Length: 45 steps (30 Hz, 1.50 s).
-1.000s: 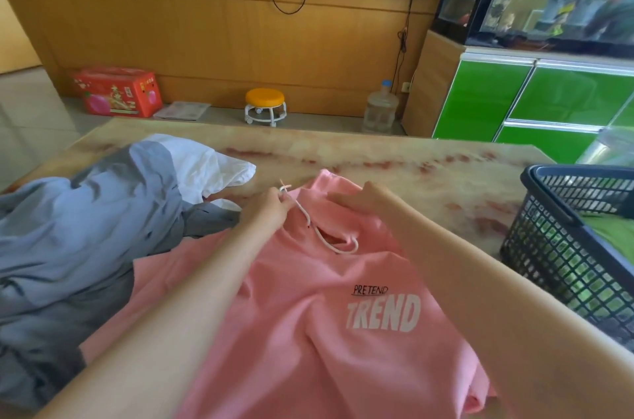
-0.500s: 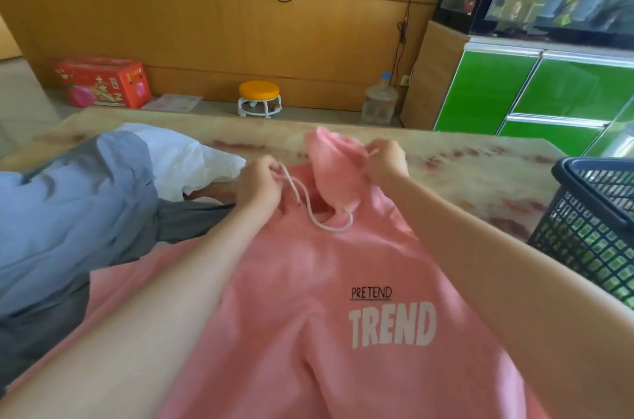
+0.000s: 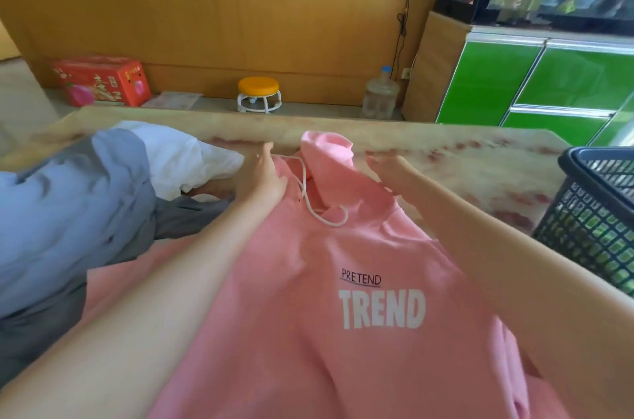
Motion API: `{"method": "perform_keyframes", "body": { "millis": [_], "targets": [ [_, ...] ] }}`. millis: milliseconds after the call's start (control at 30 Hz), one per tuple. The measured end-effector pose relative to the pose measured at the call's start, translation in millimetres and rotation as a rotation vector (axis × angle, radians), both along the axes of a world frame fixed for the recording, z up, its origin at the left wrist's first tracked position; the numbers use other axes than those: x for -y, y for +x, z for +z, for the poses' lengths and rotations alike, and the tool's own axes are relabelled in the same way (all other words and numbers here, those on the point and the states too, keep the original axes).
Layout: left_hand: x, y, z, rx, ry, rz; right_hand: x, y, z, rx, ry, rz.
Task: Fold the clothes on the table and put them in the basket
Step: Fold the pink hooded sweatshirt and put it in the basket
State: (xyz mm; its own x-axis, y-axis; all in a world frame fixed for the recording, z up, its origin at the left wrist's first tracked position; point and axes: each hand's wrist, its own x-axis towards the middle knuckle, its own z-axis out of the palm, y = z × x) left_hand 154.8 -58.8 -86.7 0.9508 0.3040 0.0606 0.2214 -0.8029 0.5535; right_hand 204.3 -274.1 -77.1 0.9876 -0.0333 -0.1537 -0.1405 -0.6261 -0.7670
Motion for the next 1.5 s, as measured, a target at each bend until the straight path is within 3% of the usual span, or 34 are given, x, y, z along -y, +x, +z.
{"method": "perform_keyframes", "body": {
  "millis": [133,233,400,533,600,700,800,933,1000,1067,1133,1233,1333,1500],
  "targets": [
    [-13.3,-14.8,3.7,-0.229,0.099,-0.06,19.6,-38.7,5.0,-0.107,-0.214,0.17],
    [-18.9,-30.2,4.0,-0.208,0.082,-0.067,31.3,-61.6,-6.8,-0.053,-0.4,0.23],
    [-22.5,-49.1,2.7,0.1,-0.13,0.016,44.1,-70.9,-2.1,0.019,-0.448,0.089],
    [-18.4,-43.6,21.1,0.413,-0.165,0.107,45.0,-68.7,17.6,0.291,-0.509,-0.12],
    [-14.6,-41.2,23.0,0.469,-0.153,0.126,46.4,-66.4,14.1,0.295,-0.503,-0.145],
    [-10.9,-39.4,7.0,0.203,-0.074,0.072,51.1,-64.2,-4.3,0.04,-0.461,-0.039],
    [-14.8,-40.8,-5.9,-0.095,0.109,-0.053,63.9,-74.8,6.1,-0.021,-0.408,0.017],
    [-25.4,-56.5,1.6,-0.155,0.267,-0.03,96.6,-113.3,20.9,-0.21,-0.46,0.122],
    [-22.3,-68.9,4.4,-0.045,0.316,-0.077,115.1,-135.2,11.4,-0.193,-0.347,0.049],
    [-4.2,-91.0,8.5,0.083,0.213,-0.222,130.2,-158.1,4.0,-0.171,-0.218,-0.015],
    [25.0,-126.2,11.8,0.085,0.066,-0.382,135.7,-180.1,6.6,-0.162,-0.215,0.006],
    [70.6,-185.3,13.1,-0.137,0.066,-0.622,132.1,-204.0,17.9,-0.171,-0.322,0.12],
    [96.0,-225.9,7.7,-0.393,0.057,-0.7,122.5,-224.6,37.7,-0.304,-0.267,0.162],
    [98.7,-250.3,-7.1,-0.435,0.085,-0.68,124.8,-240.6,57.6,-0.277,-0.173,0.31]
  ]
}}
